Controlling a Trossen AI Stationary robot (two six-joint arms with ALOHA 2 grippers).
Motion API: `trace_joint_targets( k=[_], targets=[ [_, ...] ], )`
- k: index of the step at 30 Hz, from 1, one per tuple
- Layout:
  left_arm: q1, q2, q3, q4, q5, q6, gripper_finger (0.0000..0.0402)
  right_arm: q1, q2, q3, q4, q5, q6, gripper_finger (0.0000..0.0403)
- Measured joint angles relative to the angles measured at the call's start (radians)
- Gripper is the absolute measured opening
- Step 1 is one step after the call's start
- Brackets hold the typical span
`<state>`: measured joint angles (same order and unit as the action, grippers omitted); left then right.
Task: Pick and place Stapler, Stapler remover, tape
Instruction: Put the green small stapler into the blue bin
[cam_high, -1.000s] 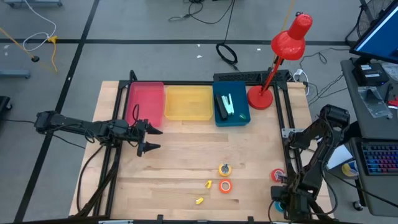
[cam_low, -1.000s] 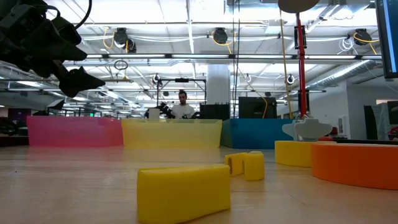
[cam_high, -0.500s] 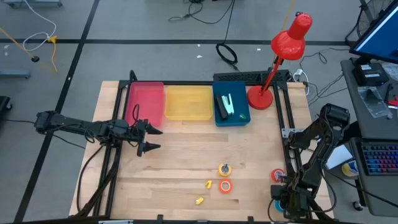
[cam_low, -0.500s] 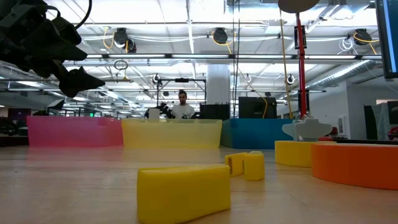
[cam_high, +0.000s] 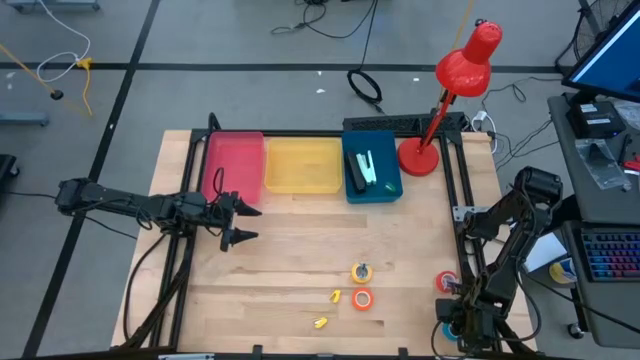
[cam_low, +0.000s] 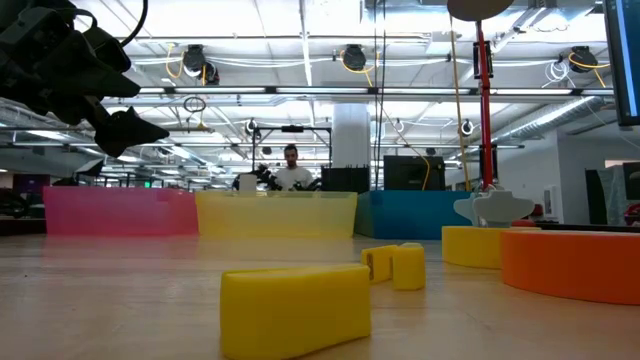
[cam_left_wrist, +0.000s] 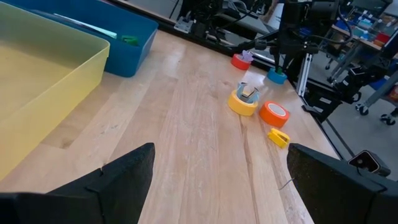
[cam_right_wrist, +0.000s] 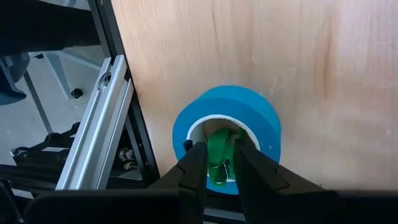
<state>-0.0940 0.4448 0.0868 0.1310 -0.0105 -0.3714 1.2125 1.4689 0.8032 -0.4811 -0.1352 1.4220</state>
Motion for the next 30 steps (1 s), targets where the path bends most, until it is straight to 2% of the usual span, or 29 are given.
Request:
trace_joint_targets(
  k=[12, 30],
  targets=[
    [0.000, 0.000, 0.000, 0.000, 0.000, -0.004, 0.0363, -0.016, -0.011, -0.002, -0.009, -0.029, 0.007, 0.0055],
    [0.000, 0.000, 0.000, 0.004, 0.000, -0.003, 0.0363, -0.021, -0.185, -0.004, -0.098, -0.026, 0.085, 0.0054]
  ],
)
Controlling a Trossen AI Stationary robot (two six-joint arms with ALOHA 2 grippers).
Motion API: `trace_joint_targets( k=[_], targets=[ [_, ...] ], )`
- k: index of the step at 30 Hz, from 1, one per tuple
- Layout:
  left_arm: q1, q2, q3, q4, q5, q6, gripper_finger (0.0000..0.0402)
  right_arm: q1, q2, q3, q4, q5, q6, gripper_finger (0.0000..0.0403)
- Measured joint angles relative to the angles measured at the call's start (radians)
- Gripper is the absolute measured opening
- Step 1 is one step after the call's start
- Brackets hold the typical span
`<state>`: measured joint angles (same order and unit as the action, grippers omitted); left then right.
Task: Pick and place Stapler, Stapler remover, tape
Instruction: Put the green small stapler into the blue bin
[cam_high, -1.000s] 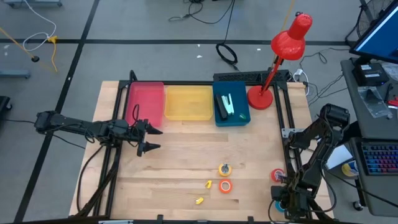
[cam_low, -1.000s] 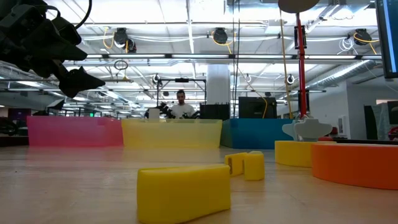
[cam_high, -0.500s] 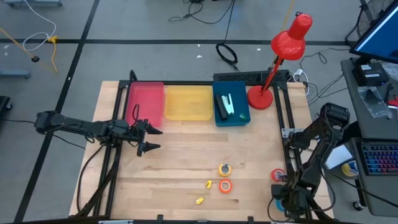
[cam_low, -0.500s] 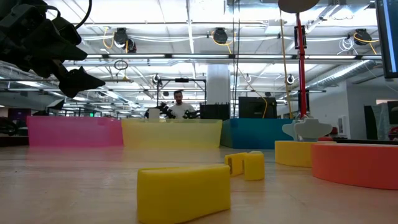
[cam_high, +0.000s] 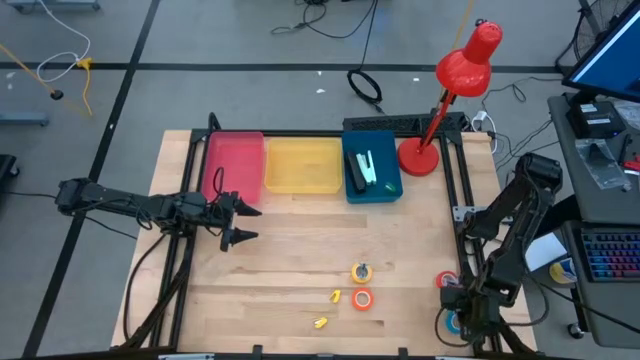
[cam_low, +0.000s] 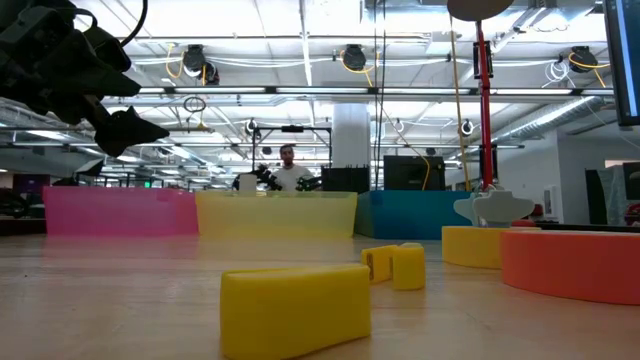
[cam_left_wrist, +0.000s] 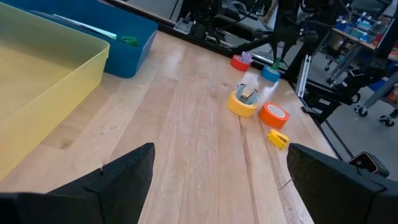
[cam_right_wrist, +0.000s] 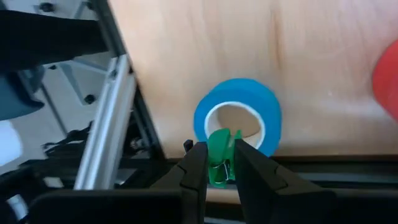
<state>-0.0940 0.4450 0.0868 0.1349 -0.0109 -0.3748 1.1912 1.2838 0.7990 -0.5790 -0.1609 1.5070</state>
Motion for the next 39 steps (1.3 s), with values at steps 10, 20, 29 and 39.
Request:
trace_joint_targets(
  k=[10, 20, 29, 39],
  targets=[
    [0.000, 0.000, 0.000, 0.000, 0.000, 0.000, 0.0363, -0.038, -0.140, 0.002, 0.060, 0.134, 0.050, 0.0054],
    [0.000, 0.000, 0.000, 0.001, 0.000, 0.000, 0.0363, -0.250, -0.275, 0.002, 0.059, 0.560, -0.204, 0.0054],
    [0.000, 0.000, 0.000, 0.001, 0.000, 0.000, 0.0363, -0.586, -0.341, 0.003, 0.057, 0.794, -0.646, 0.0054],
    [0.000, 0.000, 0.000, 0.005, 0.000, 0.001, 0.0363, -1.084, -0.317, 0.003, 0.032, 0.792, -0.960, 0.0054]
  ],
)
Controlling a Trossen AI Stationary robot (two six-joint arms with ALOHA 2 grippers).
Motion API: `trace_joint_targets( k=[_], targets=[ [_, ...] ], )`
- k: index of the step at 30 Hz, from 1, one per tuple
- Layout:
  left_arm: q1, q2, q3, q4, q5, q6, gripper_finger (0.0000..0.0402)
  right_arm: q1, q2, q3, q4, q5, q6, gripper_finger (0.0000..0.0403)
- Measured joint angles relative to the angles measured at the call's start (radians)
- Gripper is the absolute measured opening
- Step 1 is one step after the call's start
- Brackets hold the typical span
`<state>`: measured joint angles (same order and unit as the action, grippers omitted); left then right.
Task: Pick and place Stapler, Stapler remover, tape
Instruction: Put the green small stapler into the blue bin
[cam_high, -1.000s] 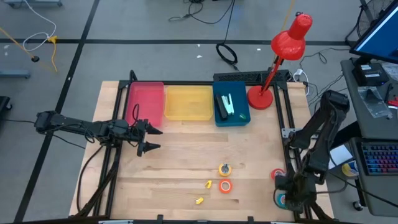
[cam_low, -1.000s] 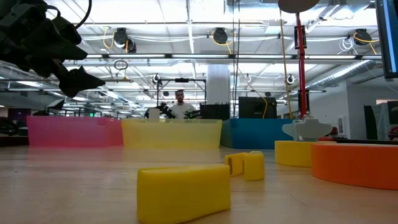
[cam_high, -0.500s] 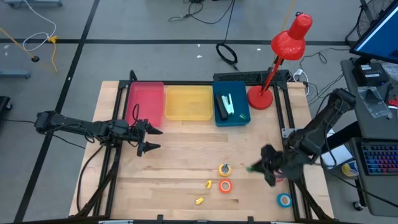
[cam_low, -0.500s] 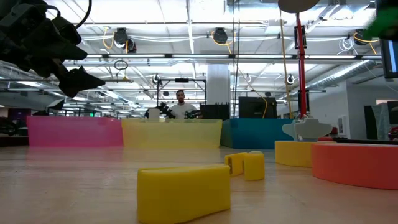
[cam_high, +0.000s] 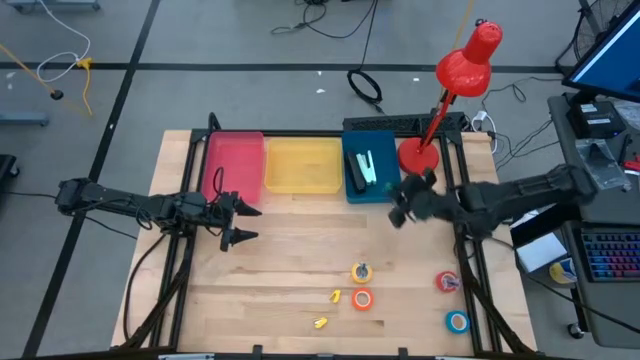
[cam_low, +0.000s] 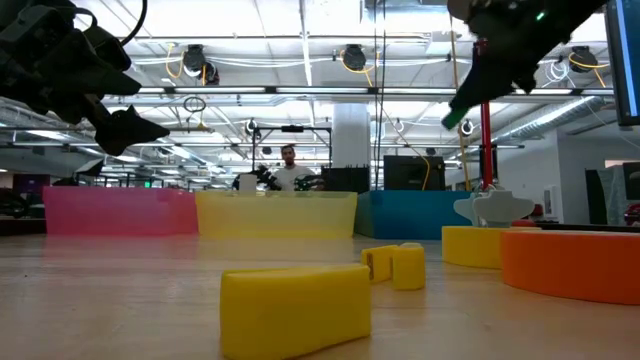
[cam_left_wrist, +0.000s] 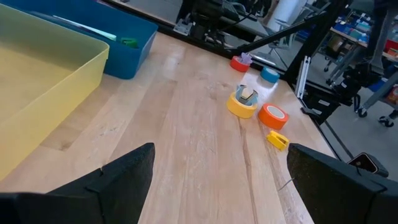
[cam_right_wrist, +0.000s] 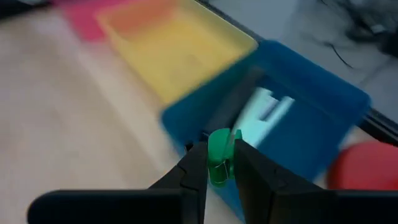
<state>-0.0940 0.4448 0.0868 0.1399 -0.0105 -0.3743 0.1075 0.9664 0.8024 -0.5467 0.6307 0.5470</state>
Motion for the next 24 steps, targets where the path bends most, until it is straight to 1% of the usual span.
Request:
trace_joint_targets(
  k=[6, 9, 13, 16, 20, 24],
  targets=[
    [0.000, 0.000, 0.000, 0.000, 0.000, 0.005, 0.0363, -0.286, 0.088, 0.000, 0.002, -0.246, -0.095, 0.0054],
    [0.000, 0.000, 0.000, 0.000, 0.000, 0.005, 0.0363, -0.388, 0.151, 0.000, 0.006, -0.329, -0.137, 0.0054],
    [0.000, 0.000, 0.000, 0.000, 0.000, 0.005, 0.0363, -0.485, 0.227, 0.000, 0.059, -0.397, -0.205, 0.0054],
    [0.000, 0.000, 0.000, -0.001, 0.000, 0.005, 0.0363, -0.527, 0.277, 0.000, 0.151, -0.448, -0.232, 0.0054],
    [0.000, 0.000, 0.000, -0.001, 0.000, 0.003, 0.0363, -0.562, 0.345, 0.000, 0.239, -0.449, -0.249, 0.0054],
    [0.000, 0.000, 0.000, -0.001, 0.000, -0.001, 0.0363, -0.591, 0.410, 0.000, 0.261, -0.446, -0.252, 0.0054]
  ],
)
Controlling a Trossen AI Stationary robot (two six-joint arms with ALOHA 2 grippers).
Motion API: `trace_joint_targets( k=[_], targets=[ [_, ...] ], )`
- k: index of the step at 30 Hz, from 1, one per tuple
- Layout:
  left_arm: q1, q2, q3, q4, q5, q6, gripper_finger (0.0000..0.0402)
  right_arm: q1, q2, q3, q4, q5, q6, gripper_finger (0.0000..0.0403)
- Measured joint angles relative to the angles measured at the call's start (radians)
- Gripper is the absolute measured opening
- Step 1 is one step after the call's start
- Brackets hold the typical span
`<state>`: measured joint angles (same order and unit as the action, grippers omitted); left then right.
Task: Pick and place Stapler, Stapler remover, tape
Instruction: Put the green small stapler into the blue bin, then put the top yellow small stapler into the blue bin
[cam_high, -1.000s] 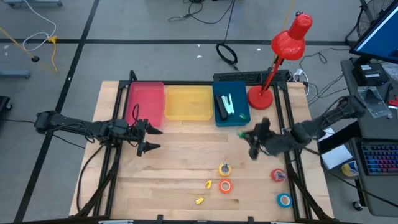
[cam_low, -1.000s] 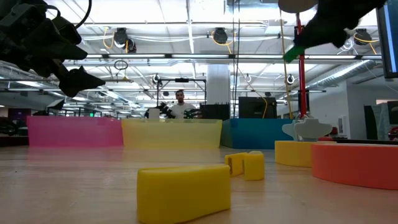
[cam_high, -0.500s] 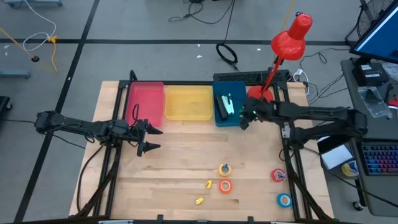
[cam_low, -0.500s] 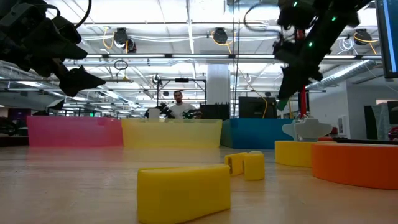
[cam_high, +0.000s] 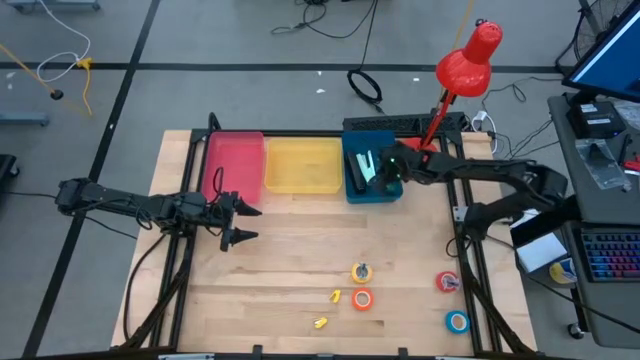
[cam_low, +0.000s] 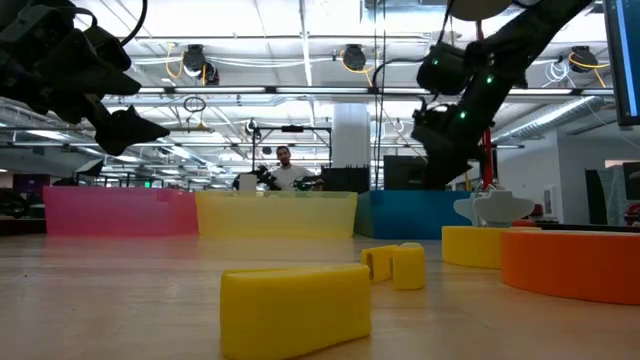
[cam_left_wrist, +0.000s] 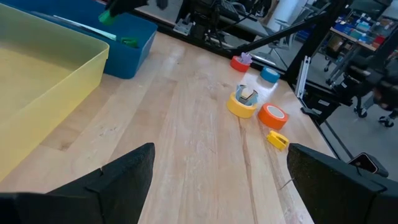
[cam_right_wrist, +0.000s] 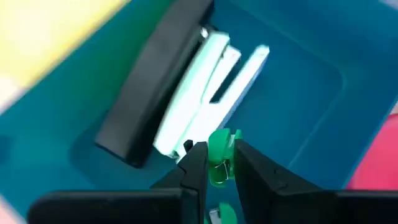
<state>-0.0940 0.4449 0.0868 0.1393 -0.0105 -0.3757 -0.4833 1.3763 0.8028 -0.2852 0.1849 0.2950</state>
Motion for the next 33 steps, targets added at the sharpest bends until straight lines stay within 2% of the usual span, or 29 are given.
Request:
trace_joint_targets(
  k=[7, 14, 24, 29, 33],
  targets=[
    [0.000, 0.000, 0.000, 0.000, 0.000, -0.022, 0.0363, -0.037, 0.054, 0.000, -0.034, 0.081, -0.024, 0.0054],
    [0.000, 0.000, 0.000, 0.000, 0.000, -0.019, 0.0363, -0.054, 0.044, 0.000, 0.050, 0.076, -0.054, 0.0057],
    [0.000, 0.000, 0.000, 0.000, 0.000, -0.012, 0.0363, -0.062, 0.045, 0.000, 0.049, 0.075, -0.072, 0.0129],
    [0.000, 0.000, 0.000, 0.000, 0.000, -0.022, 0.0363, -0.060, 0.039, 0.000, 0.047, 0.071, -0.064, 0.0149],
    [0.000, 0.000, 0.000, -0.001, 0.000, -0.026, 0.0363, -0.056, 0.000, 0.000, 0.042, -0.036, -0.004, 0.0146]
  ],
)
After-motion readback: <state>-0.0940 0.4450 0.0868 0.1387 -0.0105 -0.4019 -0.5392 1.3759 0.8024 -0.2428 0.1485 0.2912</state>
